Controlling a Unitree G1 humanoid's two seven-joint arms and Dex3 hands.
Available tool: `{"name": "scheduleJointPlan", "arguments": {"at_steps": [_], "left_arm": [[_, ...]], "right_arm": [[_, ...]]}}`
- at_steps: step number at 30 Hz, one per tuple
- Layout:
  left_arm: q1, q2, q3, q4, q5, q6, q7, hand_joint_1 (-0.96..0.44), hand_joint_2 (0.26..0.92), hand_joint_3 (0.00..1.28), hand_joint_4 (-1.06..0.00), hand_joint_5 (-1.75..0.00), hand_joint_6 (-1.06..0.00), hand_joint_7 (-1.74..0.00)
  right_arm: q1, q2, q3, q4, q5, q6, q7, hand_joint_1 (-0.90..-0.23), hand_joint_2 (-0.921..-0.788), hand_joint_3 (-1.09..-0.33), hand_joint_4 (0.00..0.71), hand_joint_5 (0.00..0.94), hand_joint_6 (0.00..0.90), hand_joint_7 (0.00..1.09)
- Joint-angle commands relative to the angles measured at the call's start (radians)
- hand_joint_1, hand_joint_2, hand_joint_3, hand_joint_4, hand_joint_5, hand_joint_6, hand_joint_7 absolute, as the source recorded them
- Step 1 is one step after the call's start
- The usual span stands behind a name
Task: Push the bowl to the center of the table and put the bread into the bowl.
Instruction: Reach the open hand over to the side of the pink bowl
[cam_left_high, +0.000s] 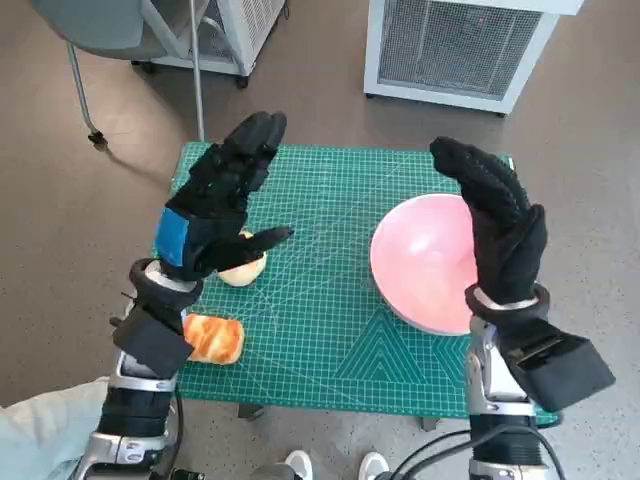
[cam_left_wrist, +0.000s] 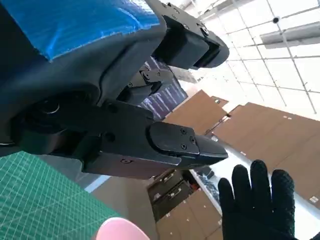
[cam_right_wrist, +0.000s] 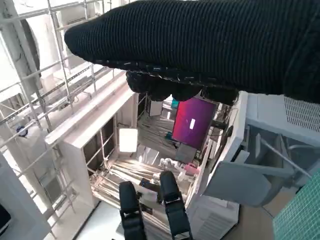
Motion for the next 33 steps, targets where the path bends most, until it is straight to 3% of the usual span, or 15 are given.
{"name": "scheduleJointPlan", "arguments": {"at_steps": [1, 10, 16, 20, 25, 33], "left_arm": [[-0.013, -0.003, 0.0, 0.0, -0.014, -0.009, -0.007, -0.25, 0.921, 0.1, -0.22, 0.0, -0.45, -0.02], [-0.015, -0.002, 0.002, 0.01, -0.018, -0.018, -0.013, -0.25, 0.921, 0.1, -0.22, 0.0, -0.45, -0.01], [-0.013, -0.008, 0.0, 0.017, -0.009, -0.028, -0.009, -0.25, 0.921, 0.1, -0.22, 0.0, -0.45, -0.01], [-0.007, -0.011, -0.002, 0.02, 0.006, -0.04, 0.001, -0.25, 0.921, 0.1, -0.22, 0.0, -0.45, -0.01], [0.002, -0.005, -0.002, 0.016, 0.028, -0.048, 0.011, -0.24, 0.921, 0.1, -0.22, 0.0, -0.45, -0.01], [0.004, 0.006, 0.007, 0.019, 0.038, -0.049, 0.016, -0.23, 0.921, 0.1, -0.2, 0.0, -0.45, -0.01]], "right_arm": [[0.027, -0.009, -0.006, -0.006, -0.011, 0.021, -0.01, -0.517, -0.921, -0.828, 0.273, 0.044, -0.001, 0.62], [0.03, -0.022, -0.02, -0.012, -0.02, 0.024, -0.016, -0.518, -0.921, -0.829, 0.273, 0.044, -0.001, 0.62], [0.034, -0.09, -0.096, 0.051, 0.007, -0.018, -0.009, -0.529, -0.921, -0.821, 0.276, 0.046, -0.001, 0.63], [0.045, -0.124, -0.164, 0.118, -0.022, -0.068, -0.066, -0.536, -0.921, -0.808, 0.281, 0.047, -0.001, 0.63], [0.066, -0.171, -0.246, 0.21, -0.081, -0.135, -0.162, -0.531, -0.921, -0.806, 0.285, 0.048, -0.001, 0.63], [0.109, -0.227, -0.311, 0.355, -0.109, -0.163, -0.258, -0.484, -0.921, -0.847, 0.286, 0.05, -0.001, 0.63]]}}
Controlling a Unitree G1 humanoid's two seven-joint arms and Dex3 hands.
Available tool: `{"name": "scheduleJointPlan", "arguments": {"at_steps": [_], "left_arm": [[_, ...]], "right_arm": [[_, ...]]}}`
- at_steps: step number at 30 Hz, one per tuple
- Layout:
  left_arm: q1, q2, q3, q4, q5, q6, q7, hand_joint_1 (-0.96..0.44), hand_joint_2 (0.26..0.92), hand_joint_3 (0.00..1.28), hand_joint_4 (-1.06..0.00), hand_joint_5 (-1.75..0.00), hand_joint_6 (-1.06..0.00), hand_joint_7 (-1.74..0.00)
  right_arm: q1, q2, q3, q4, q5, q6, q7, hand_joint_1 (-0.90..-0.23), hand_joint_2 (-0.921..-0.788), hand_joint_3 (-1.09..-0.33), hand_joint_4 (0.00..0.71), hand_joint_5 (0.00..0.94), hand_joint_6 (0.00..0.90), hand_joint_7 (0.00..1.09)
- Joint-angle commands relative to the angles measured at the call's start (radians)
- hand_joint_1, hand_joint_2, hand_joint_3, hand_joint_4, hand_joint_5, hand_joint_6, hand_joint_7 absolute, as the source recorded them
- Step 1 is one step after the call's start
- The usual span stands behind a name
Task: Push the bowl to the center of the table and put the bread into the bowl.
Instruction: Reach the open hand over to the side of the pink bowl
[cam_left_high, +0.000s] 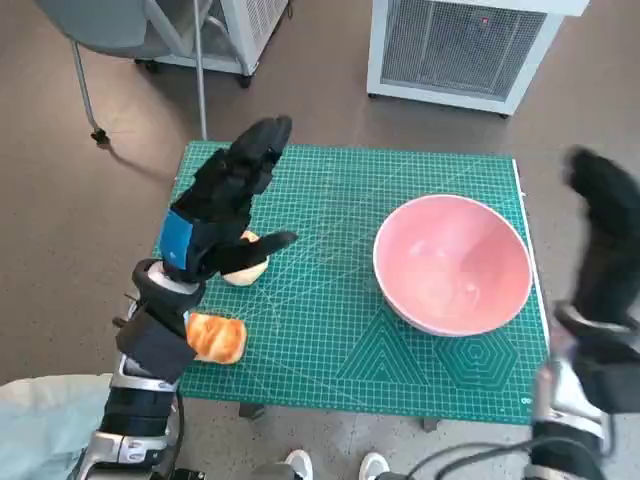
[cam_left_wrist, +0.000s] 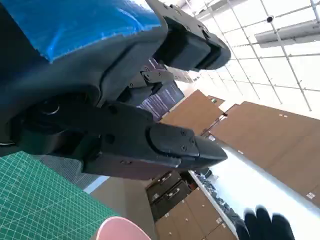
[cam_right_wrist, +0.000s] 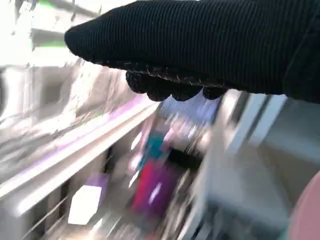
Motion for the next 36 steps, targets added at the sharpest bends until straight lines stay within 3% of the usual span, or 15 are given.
{"name": "scheduleJointPlan", "arguments": {"at_steps": [1, 7, 9, 13, 17, 20, 33, 36], "left_arm": [[0.004, 0.012, 0.01, 0.008, 0.006, -0.011, 0.011, -0.23, 0.921, 0.1, -0.2, 0.0, -0.45, -0.01], [0.0, 0.014, 0.014, 0.01, -0.014, 0.003, 0.0, -0.24, 0.921, 0.1, -0.2, 0.0, -0.45, -0.01], [-0.002, 0.013, 0.014, 0.011, -0.016, 0.005, -0.001, -0.24, 0.921, 0.1, -0.2, 0.0, -0.45, -0.01], [-0.007, 0.016, 0.013, 0.019, -0.013, 0.0, 0.001, -0.24, 0.921, 0.1, -0.2, 0.0, -0.45, -0.01], [-0.011, 0.022, 0.014, 0.019, -0.009, 0.001, 0.001, -0.24, 0.921, 0.1, -0.2, 0.0, -0.45, -0.01], [-0.011, 0.025, 0.014, 0.019, -0.011, 0.002, -0.002, -0.24, 0.921, 0.1, -0.2, 0.0, -0.45, -0.01], [-0.001, 0.056, 0.024, -0.001, 0.004, 0.005, 0.004, -0.25, 0.921, 0.11, -0.2, 0.0, -0.45, -0.01], [0.004, 0.06, 0.028, -0.009, 0.001, 0.011, 0.002, -0.25, 0.921, 0.11, -0.2, 0.0, -0.45, -0.01]], "right_arm": [[0.048, -0.017, -0.027, 0.095, -0.015, 0.002, -0.051, -0.477, -0.921, -0.855, 0.285, 0.05, -0.001, 0.62], [0.063, -0.003, -0.006, 0.187, -0.032, 0.023, -0.09, -0.448, -0.921, -0.879, 0.276, 0.047, -0.001, 0.61], [0.061, 0.011, 0.006, 0.214, -0.016, 0.028, -0.075, -0.446, -0.921, -0.88, 0.276, 0.046, -0.001, 0.59], [0.038, 0.049, 0.02, 0.275, 0.057, 0.042, 0.0, -0.442, -0.921, -0.876, 0.251, 0.031, -0.001, 0.56], [0.002, 0.091, 0.028, 0.322, 0.108, 0.081, 0.049, -0.438, -0.921, -0.869, 0.234, 0.02, -0.001, 0.53], [-0.03, 0.122, 0.033, 0.363, 0.13, 0.102, 0.075, -0.433, -0.921, -0.865, 0.234, 0.019, -0.001, 0.52], [-0.174, 0.203, 0.047, 0.472, 0.147, 0.182, 0.096, -0.45, -0.921, -0.867, 0.258, 0.026, -0.001, 0.53], [-0.217, 0.219, 0.033, 0.506, 0.171, 0.196, 0.12, -0.451, -0.921, -0.876, 0.262, 0.027, -0.001, 0.53]]}}
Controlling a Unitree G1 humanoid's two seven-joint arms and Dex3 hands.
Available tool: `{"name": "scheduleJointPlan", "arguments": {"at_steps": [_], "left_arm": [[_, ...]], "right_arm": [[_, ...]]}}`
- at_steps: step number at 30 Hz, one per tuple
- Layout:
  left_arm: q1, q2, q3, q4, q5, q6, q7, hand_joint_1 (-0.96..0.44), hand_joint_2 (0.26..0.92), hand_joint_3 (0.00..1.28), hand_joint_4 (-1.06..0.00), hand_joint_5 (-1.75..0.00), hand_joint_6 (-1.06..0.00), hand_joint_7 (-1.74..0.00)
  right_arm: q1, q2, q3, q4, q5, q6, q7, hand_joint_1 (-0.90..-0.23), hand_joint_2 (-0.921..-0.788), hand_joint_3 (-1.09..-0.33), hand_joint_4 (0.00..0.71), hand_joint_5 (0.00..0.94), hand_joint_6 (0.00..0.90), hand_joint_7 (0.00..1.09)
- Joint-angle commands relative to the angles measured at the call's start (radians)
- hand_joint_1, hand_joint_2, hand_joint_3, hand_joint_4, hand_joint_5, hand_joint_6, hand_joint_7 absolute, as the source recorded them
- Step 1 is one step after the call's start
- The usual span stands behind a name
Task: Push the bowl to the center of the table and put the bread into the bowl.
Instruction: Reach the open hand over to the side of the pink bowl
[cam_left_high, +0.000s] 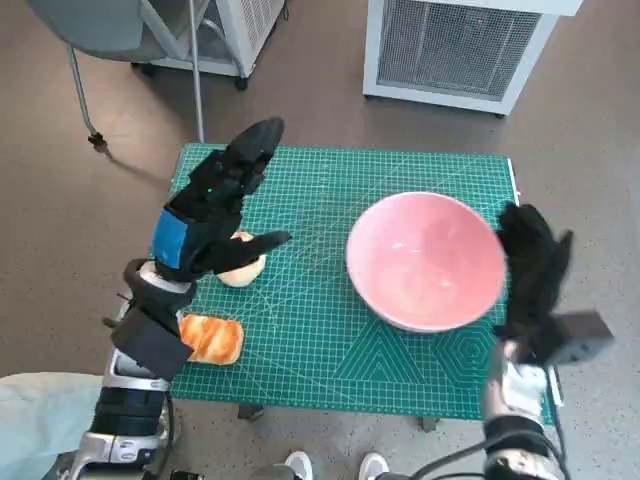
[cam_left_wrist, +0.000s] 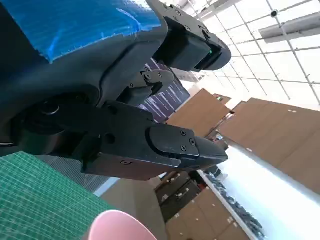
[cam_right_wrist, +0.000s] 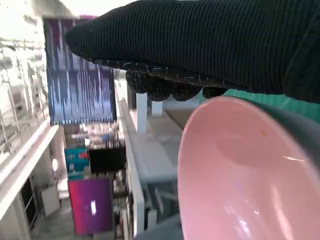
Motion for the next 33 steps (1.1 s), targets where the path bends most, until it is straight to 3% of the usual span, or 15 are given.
{"name": "scheduleJointPlan", "arguments": {"at_steps": [1, 8, 11, 15, 33], "left_arm": [[0.006, 0.017, 0.012, -0.019, -0.005, 0.011, -0.001, -0.25, 0.921, 0.11, -0.2, 0.0, -0.45, -0.01], [0.024, 0.014, 0.013, -0.045, -0.001, 0.024, 0.006, -0.25, 0.921, 0.11, -0.2, 0.0, -0.45, -0.01], [0.044, 0.012, 0.018, -0.07, -0.019, 0.042, 0.0, -0.25, 0.921, 0.11, -0.2, 0.0, -0.45, -0.01], [0.056, 0.013, 0.023, -0.087, -0.029, 0.055, -0.002, -0.26, 0.921, 0.11, -0.2, 0.0, -0.45, -0.01], [0.074, 0.017, 0.039, -0.094, -0.014, 0.06, 0.02, -0.25, 0.921, 0.11, -0.2, 0.0, -0.46, -0.01]], "right_arm": [[-0.052, 0.03, -0.021, 0.066, 0.046, 0.042, 0.031, -0.455, -0.921, -0.878, 0.257, 0.023, -0.001, 0.54], [-0.145, 0.061, -0.076, 0.141, 0.13, 0.087, 0.097, -0.468, -0.921, -0.865, 0.21, 0.004, -0.001, 0.56], [-0.197, 0.062, -0.064, 0.193, 0.101, 0.113, 0.064, -0.458, -0.921, -0.85, 0.215, 0.01, 0.0, 0.55], [-0.218, 0.06, -0.064, 0.221, 0.091, 0.128, 0.067, -0.457, -0.921, -0.847, 0.229, 0.015, 0.002, 0.54], [-0.234, 0.035, -0.066, 0.235, 0.081, 0.146, 0.049, -0.458, -0.921, -0.842, 0.23, 0.009, 0.0, 0.51]]}}
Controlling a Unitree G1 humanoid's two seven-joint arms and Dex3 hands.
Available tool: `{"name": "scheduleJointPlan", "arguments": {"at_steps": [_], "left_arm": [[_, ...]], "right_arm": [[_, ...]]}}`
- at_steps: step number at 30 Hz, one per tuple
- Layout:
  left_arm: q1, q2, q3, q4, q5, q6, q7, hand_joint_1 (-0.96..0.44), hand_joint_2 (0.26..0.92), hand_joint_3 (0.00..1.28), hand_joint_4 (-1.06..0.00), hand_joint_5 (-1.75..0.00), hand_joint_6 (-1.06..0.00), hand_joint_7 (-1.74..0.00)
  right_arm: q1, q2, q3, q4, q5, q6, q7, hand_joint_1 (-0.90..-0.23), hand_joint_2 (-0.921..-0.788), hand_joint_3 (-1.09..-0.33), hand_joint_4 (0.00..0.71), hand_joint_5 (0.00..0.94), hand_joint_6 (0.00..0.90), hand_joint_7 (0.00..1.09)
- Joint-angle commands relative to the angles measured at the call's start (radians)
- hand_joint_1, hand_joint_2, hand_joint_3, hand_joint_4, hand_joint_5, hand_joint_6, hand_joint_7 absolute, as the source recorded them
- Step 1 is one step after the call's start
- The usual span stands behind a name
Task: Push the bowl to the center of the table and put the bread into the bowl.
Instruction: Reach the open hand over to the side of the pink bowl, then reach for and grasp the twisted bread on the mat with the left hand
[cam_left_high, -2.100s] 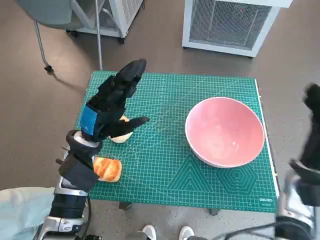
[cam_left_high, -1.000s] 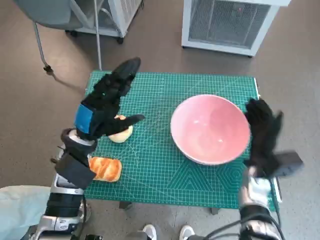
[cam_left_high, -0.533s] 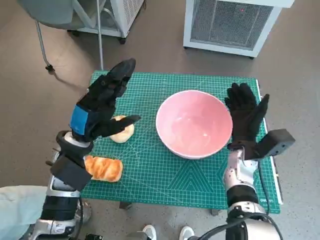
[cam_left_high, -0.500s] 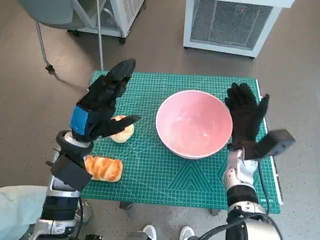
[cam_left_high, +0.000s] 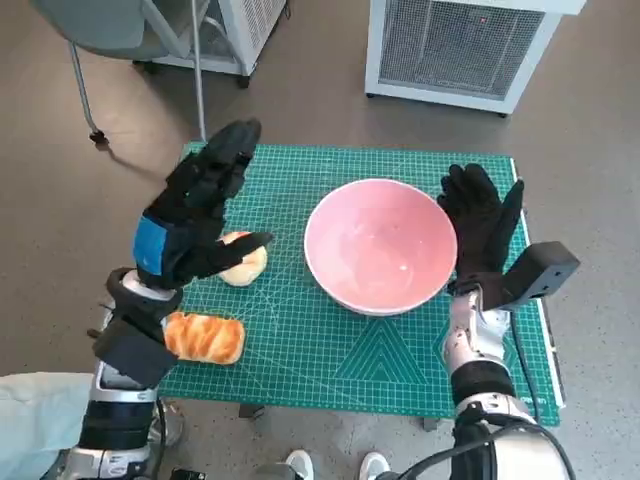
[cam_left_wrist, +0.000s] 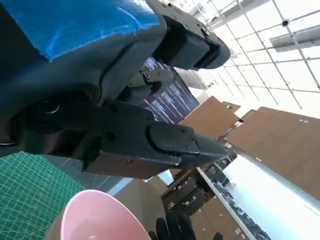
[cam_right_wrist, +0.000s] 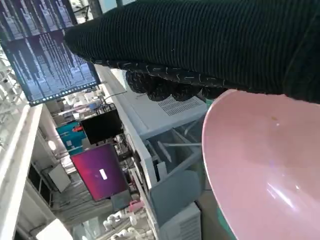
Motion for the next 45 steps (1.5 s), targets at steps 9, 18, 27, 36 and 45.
{"name": "scheduleJointPlan", "arguments": {"at_steps": [9, 18, 27, 36, 45], "left_arm": [[0.049, 0.04, 0.032, -0.035, 0.001, -0.009, 0.001, -0.25, 0.921, 0.11, -0.2, 0.0, -0.46, -0.01], [0.116, 0.124, 0.081, -0.097, -0.003, -0.015, -0.035, -0.24, 0.921, 0.12, -0.21, 0.0, -0.46, -0.01], [0.208, 0.241, 0.123, -0.192, 0.013, -0.002, -0.103, -0.24, 0.921, 0.12, -0.21, 0.0, -0.45, 0.0], [0.325, 0.397, 0.171, -0.346, -0.061, 0.158, -0.28, -0.21, 0.913, 0.05, -0.21, 0.0, -0.43, 0.0], [0.445, 0.509, 0.224, -0.523, -0.051, 0.371, -0.419, -0.12, 0.873, 0.0, -0.22, 0.0, -0.45, -0.01]], "right_arm": [[0.031, -0.038, 0.042, -0.067, -0.073, -0.096, -0.049, -0.445, -0.921, -0.863, 0.224, 0.003, -0.001, 0.51], [0.111, -0.061, 0.106, -0.289, -0.161, -0.262, -0.072, -0.451, -0.921, -0.863, 0.237, 0.01, -0.001, 0.52], [0.243, -0.064, 0.187, -0.66, -0.143, -0.264, 0.002, -0.506, -0.921, -0.805, 0.265, 0.022, -0.001, 0.57], [0.315, -0.058, 0.224, -0.827, -0.116, -0.237, 0.032, -0.51, -0.921, -0.785, 0.272, 0.023, -0.001, 0.59], [0.363, -0.058, 0.25, -0.918, -0.129, -0.199, 0.028, -0.503, -0.921, -0.787, 0.269, 0.021, -0.001, 0.6]]}}
